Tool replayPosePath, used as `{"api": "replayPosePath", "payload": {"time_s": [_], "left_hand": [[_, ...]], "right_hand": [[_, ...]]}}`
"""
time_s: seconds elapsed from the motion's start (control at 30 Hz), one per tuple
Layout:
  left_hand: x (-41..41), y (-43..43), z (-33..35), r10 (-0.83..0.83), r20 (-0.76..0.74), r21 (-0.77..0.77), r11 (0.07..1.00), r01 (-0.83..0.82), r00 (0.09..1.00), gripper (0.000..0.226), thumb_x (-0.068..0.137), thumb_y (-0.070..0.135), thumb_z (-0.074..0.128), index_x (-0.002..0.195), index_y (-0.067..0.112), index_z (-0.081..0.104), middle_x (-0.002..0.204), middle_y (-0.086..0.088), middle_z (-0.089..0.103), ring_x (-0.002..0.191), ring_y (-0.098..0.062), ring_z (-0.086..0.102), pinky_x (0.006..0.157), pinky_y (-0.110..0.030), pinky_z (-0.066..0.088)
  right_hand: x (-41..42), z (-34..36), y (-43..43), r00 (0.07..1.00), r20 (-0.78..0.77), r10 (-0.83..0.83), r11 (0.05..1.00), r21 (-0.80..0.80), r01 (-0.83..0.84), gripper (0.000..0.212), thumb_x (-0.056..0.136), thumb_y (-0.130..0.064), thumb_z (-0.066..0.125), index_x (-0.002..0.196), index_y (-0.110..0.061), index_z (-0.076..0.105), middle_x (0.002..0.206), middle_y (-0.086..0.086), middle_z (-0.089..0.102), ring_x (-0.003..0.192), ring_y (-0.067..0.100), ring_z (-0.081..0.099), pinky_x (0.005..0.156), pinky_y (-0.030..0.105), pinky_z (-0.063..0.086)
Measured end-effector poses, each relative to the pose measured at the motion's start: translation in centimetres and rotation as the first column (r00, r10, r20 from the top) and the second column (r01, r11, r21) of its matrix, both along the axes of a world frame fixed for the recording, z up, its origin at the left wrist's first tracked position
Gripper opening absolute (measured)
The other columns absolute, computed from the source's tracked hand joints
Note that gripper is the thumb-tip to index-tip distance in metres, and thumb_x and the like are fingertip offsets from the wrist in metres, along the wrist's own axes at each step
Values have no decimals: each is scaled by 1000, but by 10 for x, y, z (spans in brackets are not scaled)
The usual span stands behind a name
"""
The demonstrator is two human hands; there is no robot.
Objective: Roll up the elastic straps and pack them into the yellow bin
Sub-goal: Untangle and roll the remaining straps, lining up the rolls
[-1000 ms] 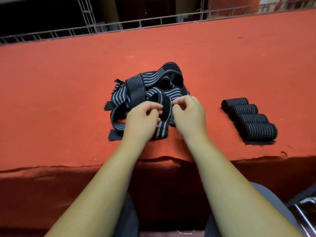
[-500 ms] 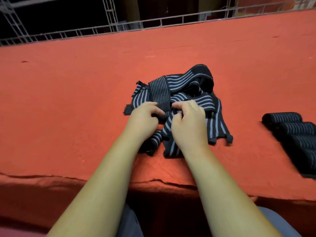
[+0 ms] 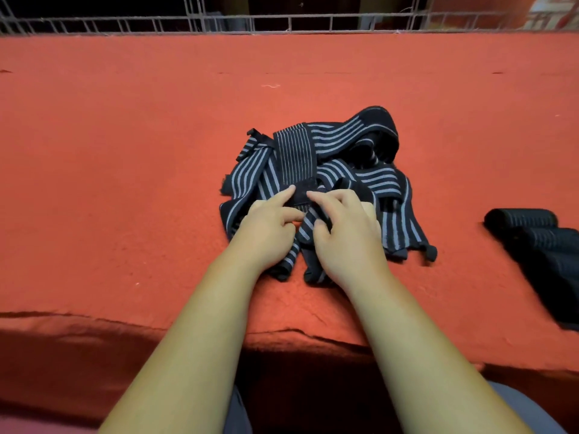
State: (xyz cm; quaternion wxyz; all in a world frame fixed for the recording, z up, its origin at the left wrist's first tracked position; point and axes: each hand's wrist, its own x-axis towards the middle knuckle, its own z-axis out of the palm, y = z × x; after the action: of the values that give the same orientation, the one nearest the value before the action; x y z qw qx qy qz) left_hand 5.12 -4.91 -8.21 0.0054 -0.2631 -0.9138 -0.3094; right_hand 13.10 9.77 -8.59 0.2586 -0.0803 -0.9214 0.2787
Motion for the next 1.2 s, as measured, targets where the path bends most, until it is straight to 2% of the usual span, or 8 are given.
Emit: {"api": "replayPosePath", "payload": {"time_s": [0.13, 0.27, 0.4, 0.6, 0.73, 0.83, 1.0, 1.2], "left_hand": [[5, 4, 2, 37, 26, -16, 999, -37, 999, 49, 102, 10, 52, 137, 37, 73, 178, 4, 28, 161, -27, 26, 132, -41, 24], [6, 1, -1, 32, 37, 44, 998, -33, 999, 52, 95, 16, 49, 139, 30, 74, 160, 6, 57, 151, -16, 48, 127, -39, 37], [3, -2, -6, 23, -6, -25, 999, -23, 1000, 67, 86, 26, 38, 144, 29, 70, 156, 12, 60, 151, -19, 46, 128, -43, 35], [8, -1, 3, 110, -15, 309, 946, -100, 994, 34, 102, 9, 68, 133, 19, 78, 143, 12, 68, 133, -2, 58, 117, -10, 33], [4, -4, 4, 144, 15, 412, 901, -137, 990, 37, 97, 19, 79, 134, 21, 77, 139, 14, 68, 126, -5, 66, 117, -28, 48], [8, -1, 7, 172, 128, 366, 907, -207, 977, 37, 96, 24, 80, 130, 26, 69, 133, 6, 66, 114, -1, 68, 104, -27, 54], [8, 8, 14, 141, 281, 289, 931, -224, 949, 77, 93, 33, 81, 158, 24, 40, 133, 8, 71, 108, -7, 69, 102, -32, 49], [0, 8, 6, 107, 296, 542, 799, -259, 949, 56, 92, 13, 82, 141, 28, 60, 111, 12, 78, 100, -12, 74, 106, -46, 57]], "right_hand": [[2, 1, -2, 1000, 4, -19, 999, -32, 19, 46, 96, -16, 63, 137, -37, 68, 128, -12, 57, 120, 21, 48, 110, 44, 43], [3, 3, -3, 999, 6, -38, 997, -61, 39, 41, 94, -18, 63, 131, -35, 69, 127, -9, 57, 119, 21, 49, 109, 44, 44], [3, 3, -4, 999, 9, -39, 996, -75, 39, 41, 94, -18, 63, 130, -36, 69, 126, -10, 57, 118, 20, 48, 109, 44, 43], [2, 3, -2, 999, -10, -34, 993, -118, 33, 40, 94, -18, 62, 128, -38, 69, 122, -11, 57, 115, 20, 50, 107, 47, 46], [0, 1, -1, 999, -32, -33, 992, -124, 29, 34, 95, -20, 63, 125, -35, 71, 119, -10, 58, 115, 21, 52, 107, 49, 47], [-1, 1, -1, 992, -120, -27, 981, -194, 3, 17, 96, -28, 70, 113, -31, 71, 113, -11, 58, 114, 20, 57, 105, 49, 49], [3, 4, -2, 981, -189, -40, 968, -249, -9, 16, 95, -26, 74, 108, -27, 66, 109, -9, 59, 110, 17, 57, 102, 45, 49], [5, 5, -3, 987, -158, -22, 974, -225, -14, 28, 97, -23, 70, 123, -34, 71, 106, -11, 53, 109, 19, 59, 103, 47, 50]]}}
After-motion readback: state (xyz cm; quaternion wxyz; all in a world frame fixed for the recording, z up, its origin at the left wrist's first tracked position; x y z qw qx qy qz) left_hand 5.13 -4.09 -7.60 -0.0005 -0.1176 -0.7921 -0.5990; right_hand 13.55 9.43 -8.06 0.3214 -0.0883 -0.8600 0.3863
